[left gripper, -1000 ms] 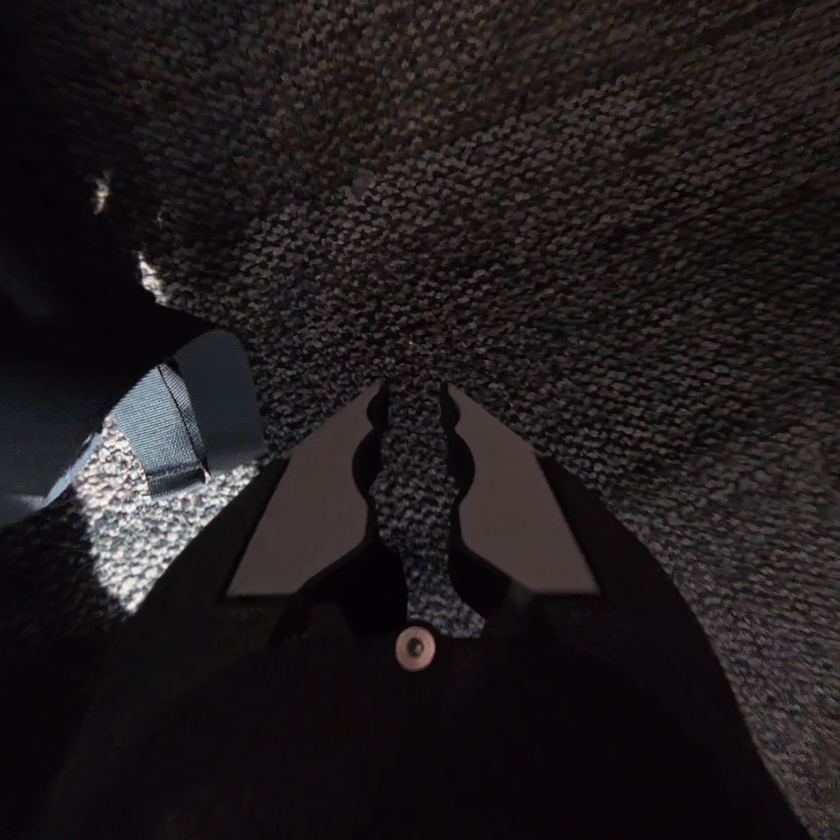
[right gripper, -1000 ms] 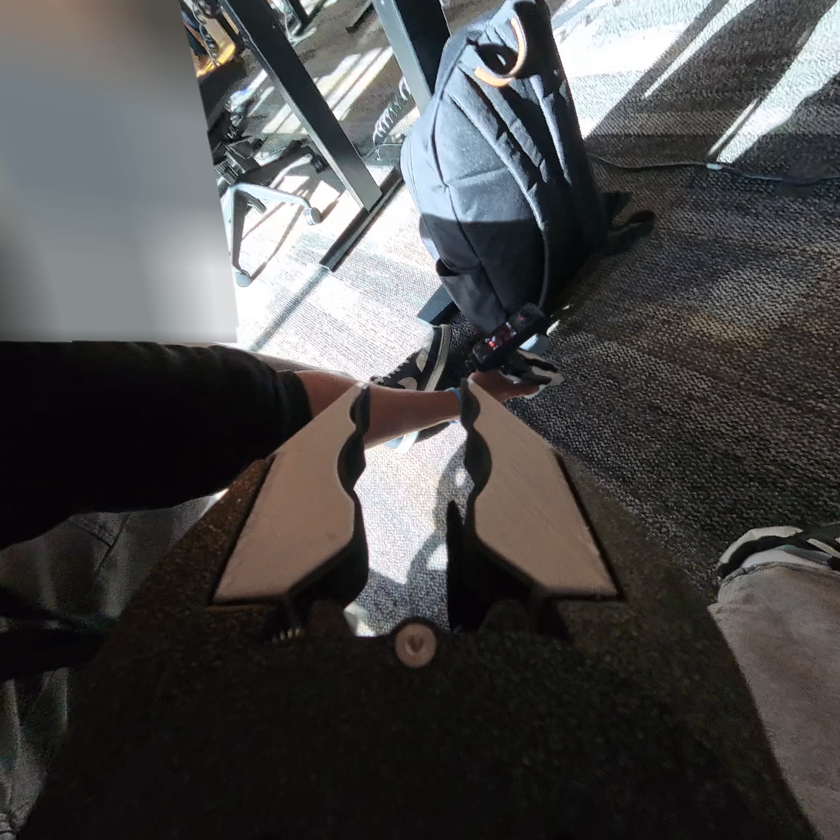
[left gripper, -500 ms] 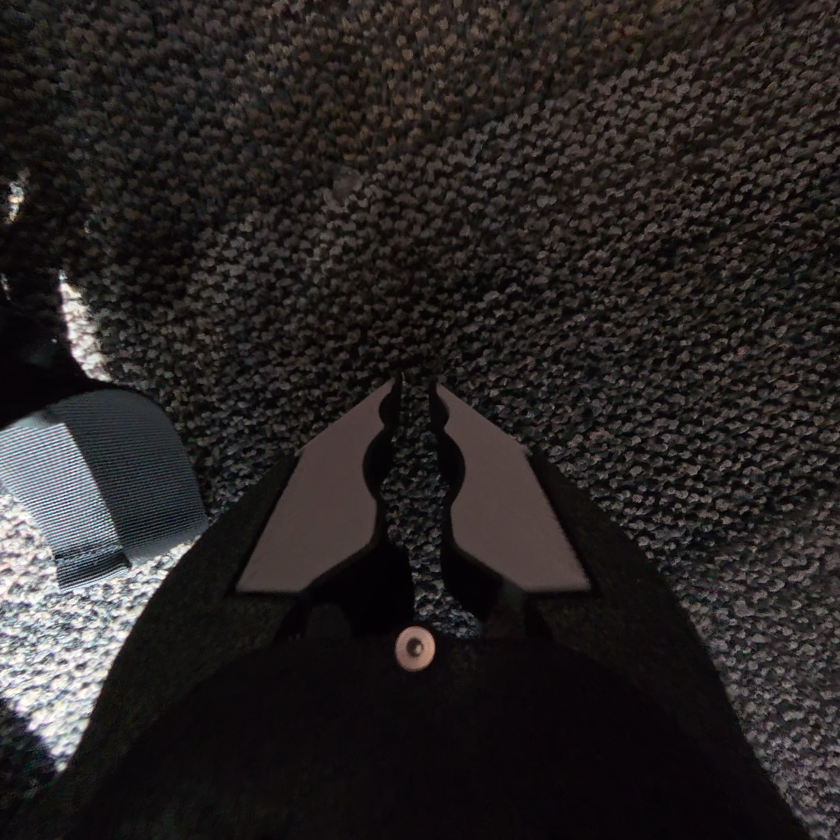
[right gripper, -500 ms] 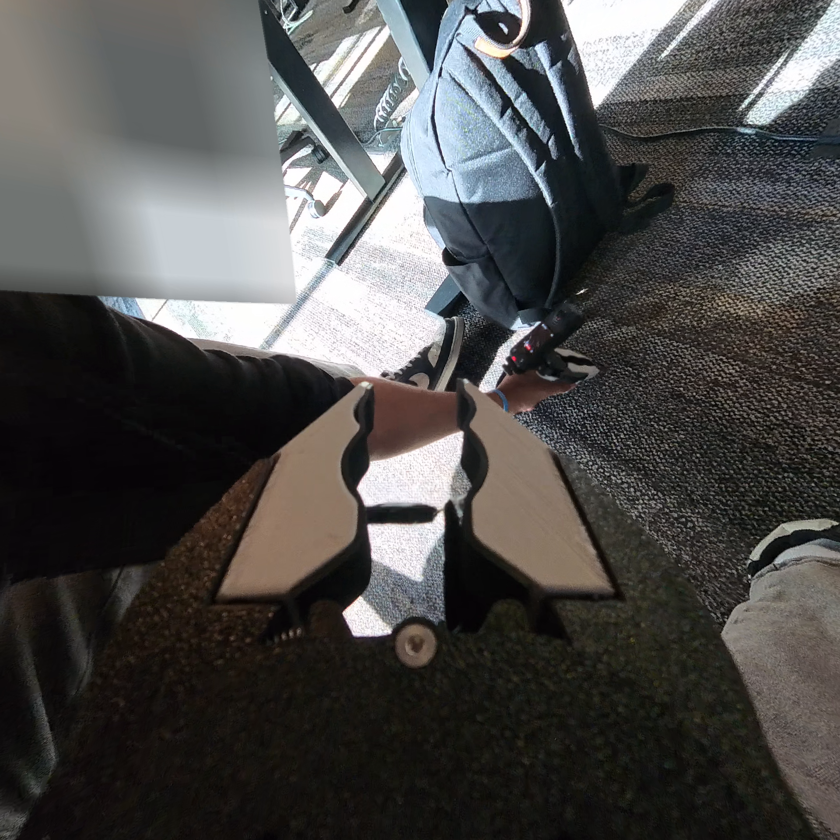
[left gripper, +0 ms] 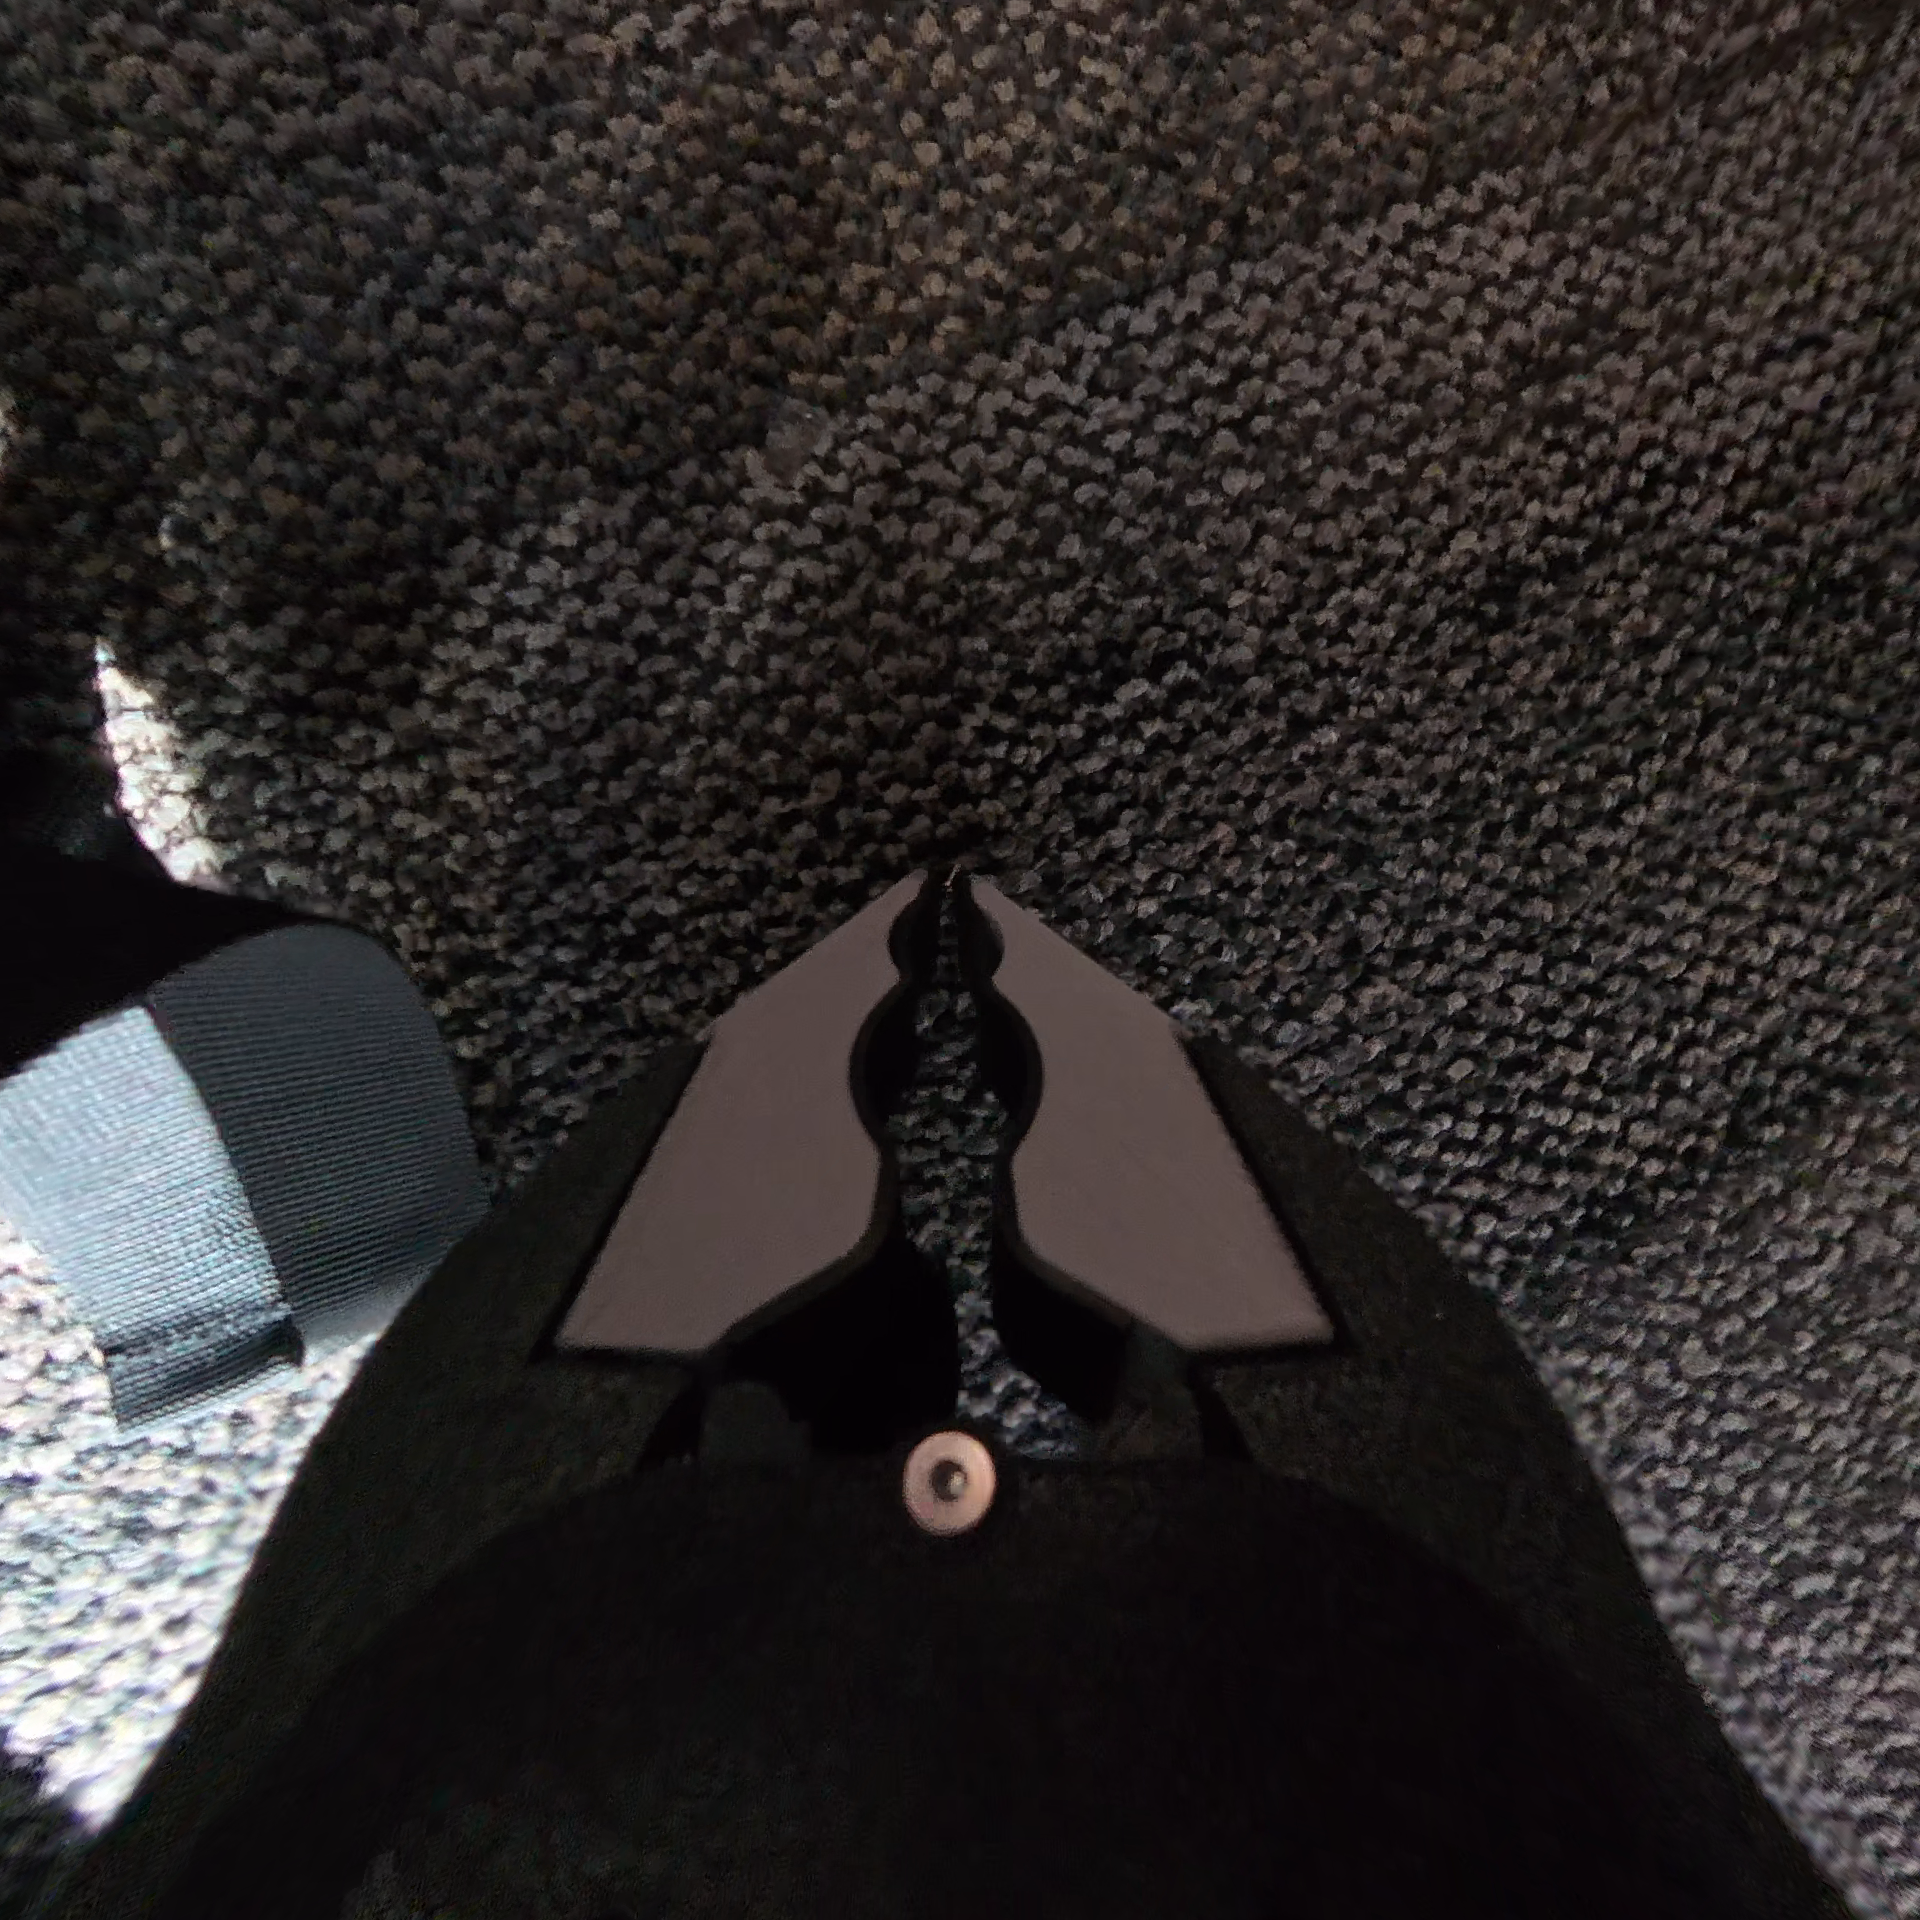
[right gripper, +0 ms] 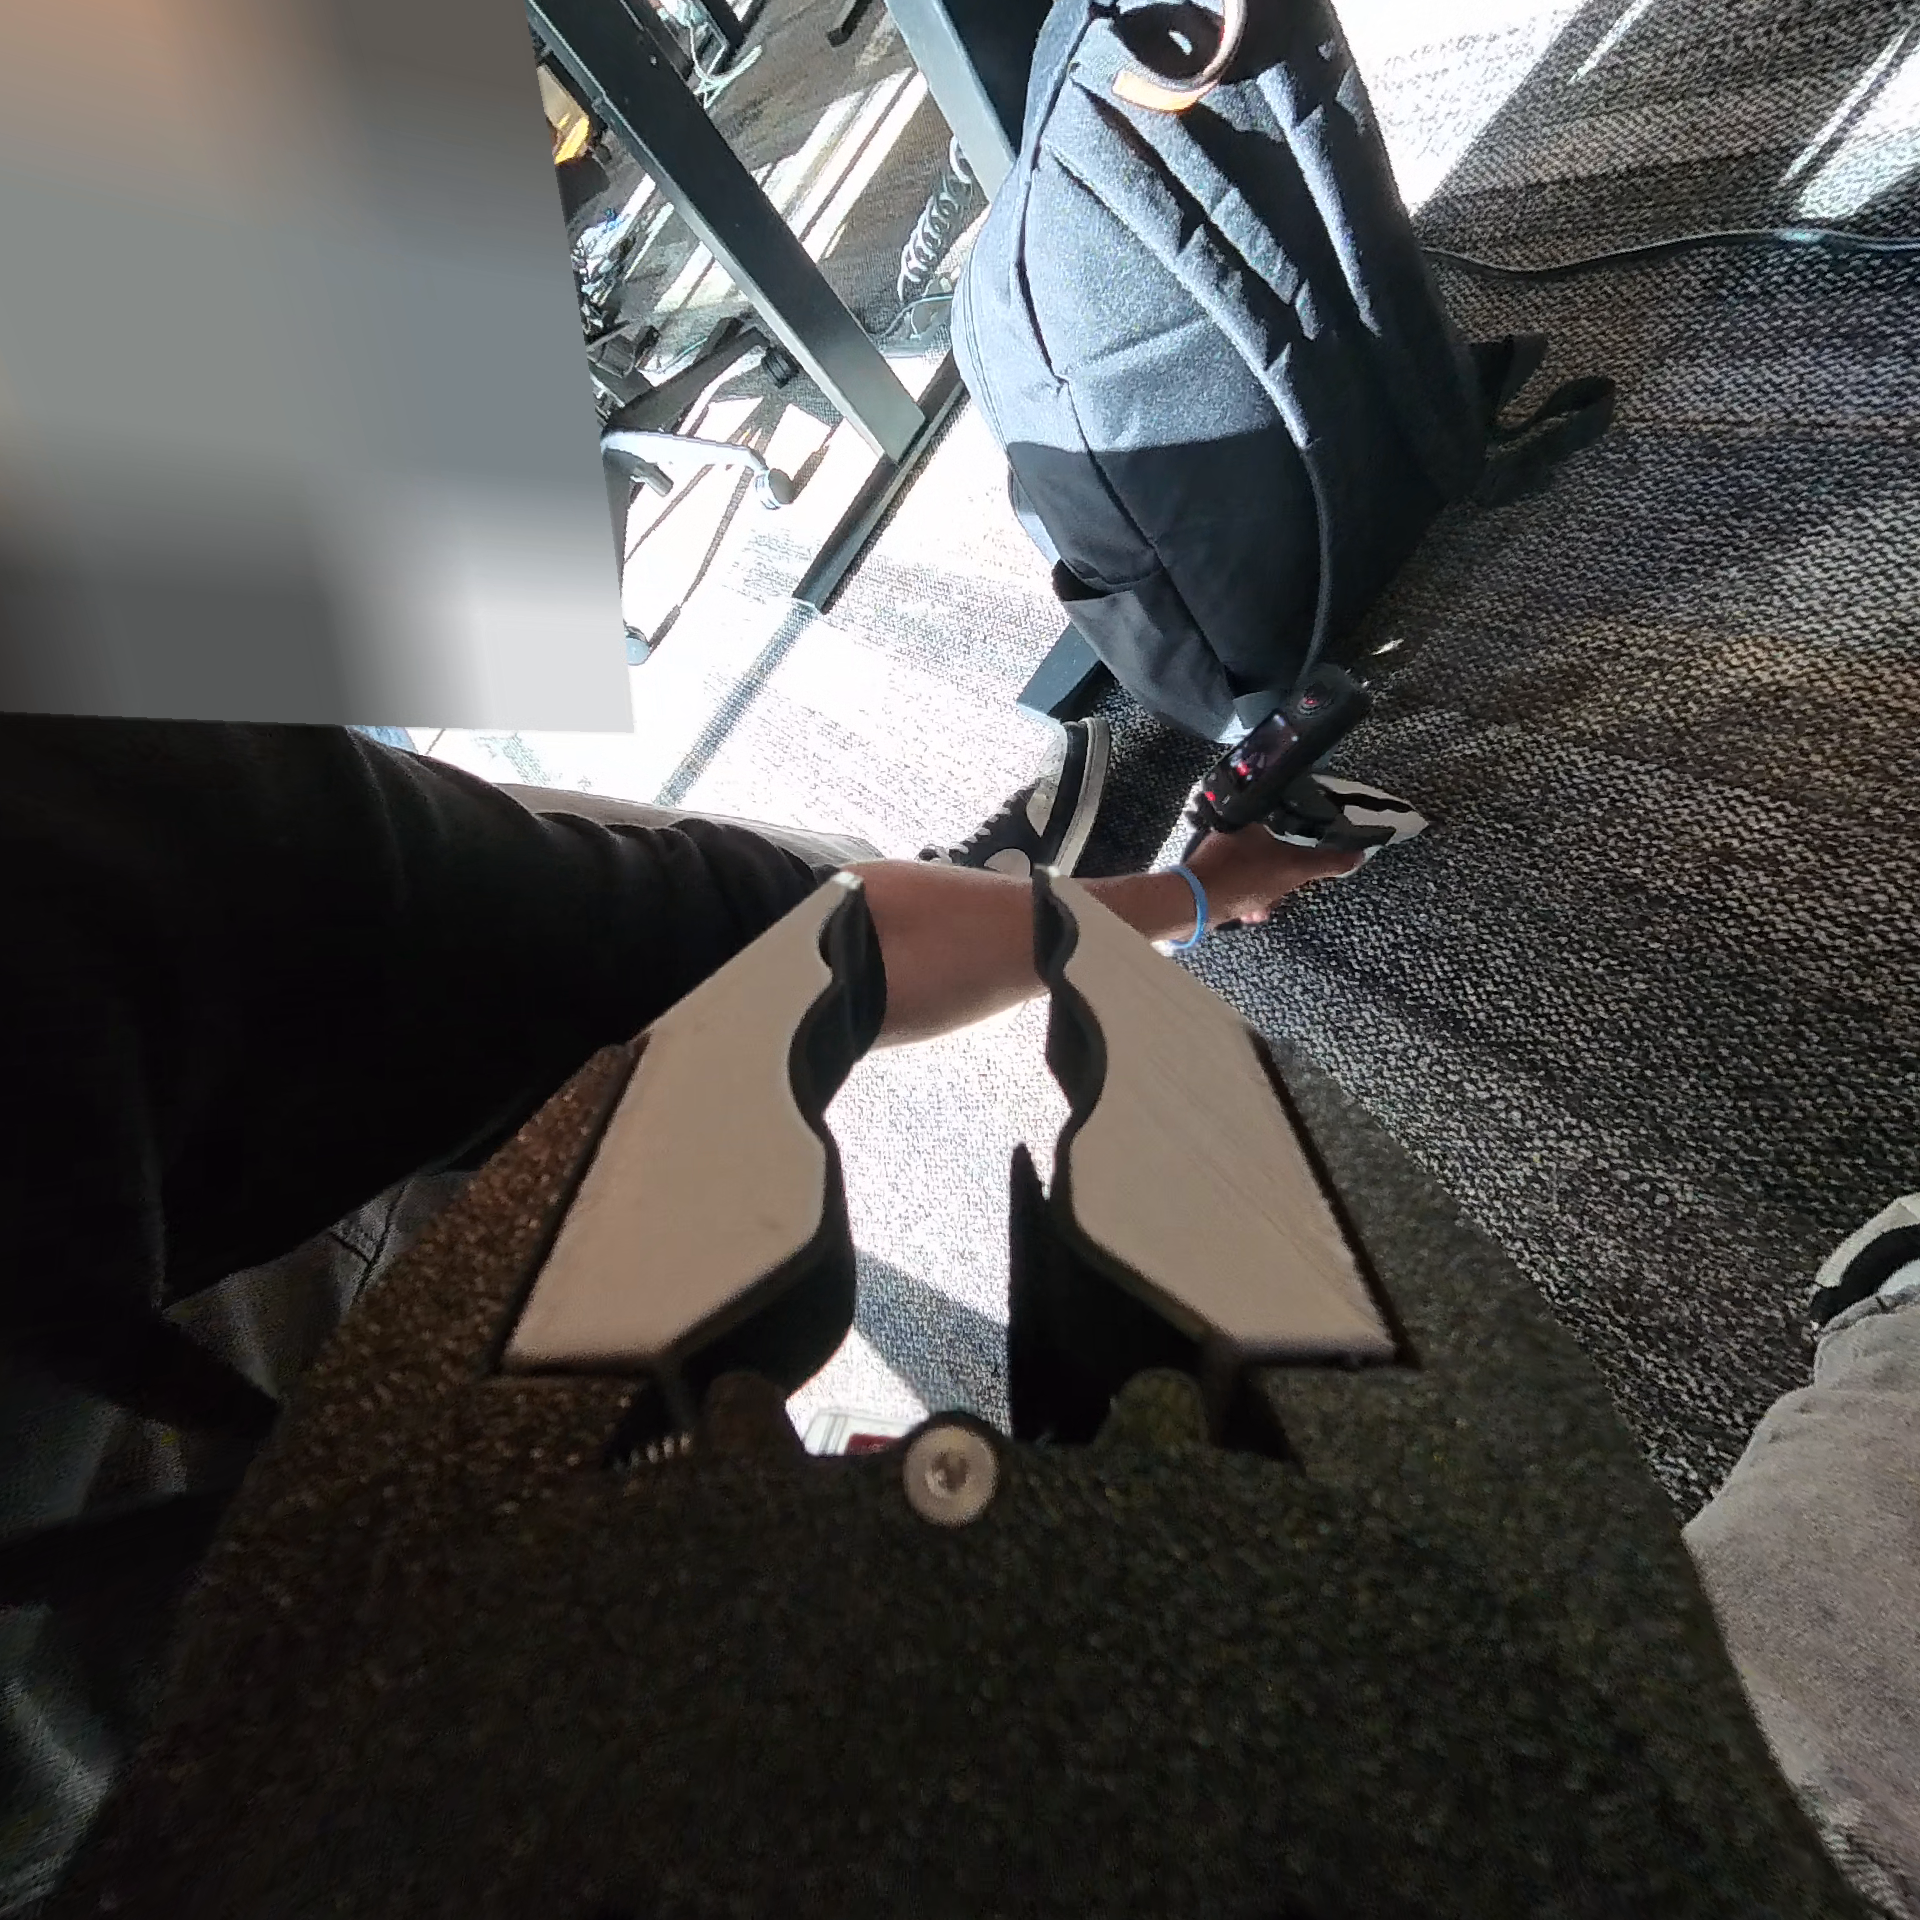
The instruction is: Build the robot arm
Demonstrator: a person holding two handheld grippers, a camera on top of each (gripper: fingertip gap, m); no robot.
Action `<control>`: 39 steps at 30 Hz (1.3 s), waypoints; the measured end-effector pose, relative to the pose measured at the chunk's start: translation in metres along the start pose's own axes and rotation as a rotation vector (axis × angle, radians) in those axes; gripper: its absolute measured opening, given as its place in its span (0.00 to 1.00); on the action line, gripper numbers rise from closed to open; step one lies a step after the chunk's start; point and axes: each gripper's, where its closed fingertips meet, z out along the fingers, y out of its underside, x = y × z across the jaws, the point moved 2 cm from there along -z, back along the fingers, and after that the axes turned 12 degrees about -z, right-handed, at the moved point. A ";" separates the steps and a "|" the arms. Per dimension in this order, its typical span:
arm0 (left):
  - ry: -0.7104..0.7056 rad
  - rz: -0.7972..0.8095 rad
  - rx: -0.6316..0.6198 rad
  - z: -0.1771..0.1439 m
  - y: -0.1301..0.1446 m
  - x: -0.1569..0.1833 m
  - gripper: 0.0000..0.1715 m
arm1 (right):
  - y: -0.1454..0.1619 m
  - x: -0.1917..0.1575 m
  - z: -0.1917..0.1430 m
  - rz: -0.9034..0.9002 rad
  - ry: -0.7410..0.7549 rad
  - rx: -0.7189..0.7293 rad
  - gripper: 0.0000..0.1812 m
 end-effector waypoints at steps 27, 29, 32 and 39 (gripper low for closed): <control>0.495 0.172 0.552 -0.559 -0.157 0.236 0.00 | -0.139 -0.025 -0.025 -0.475 0.047 0.318 0.11; 0.505 0.161 0.663 -0.617 -0.185 0.251 0.00 | -0.154 -0.046 -0.030 -0.569 0.016 0.370 0.11; 0.469 0.168 0.751 -0.677 -0.219 0.260 0.00 | -0.176 -0.069 -0.037 -0.643 -0.021 0.402 0.08; 0.567 0.074 0.948 -0.767 -0.316 0.295 0.00 | -0.286 -0.103 -0.089 -0.614 -0.104 0.519 0.08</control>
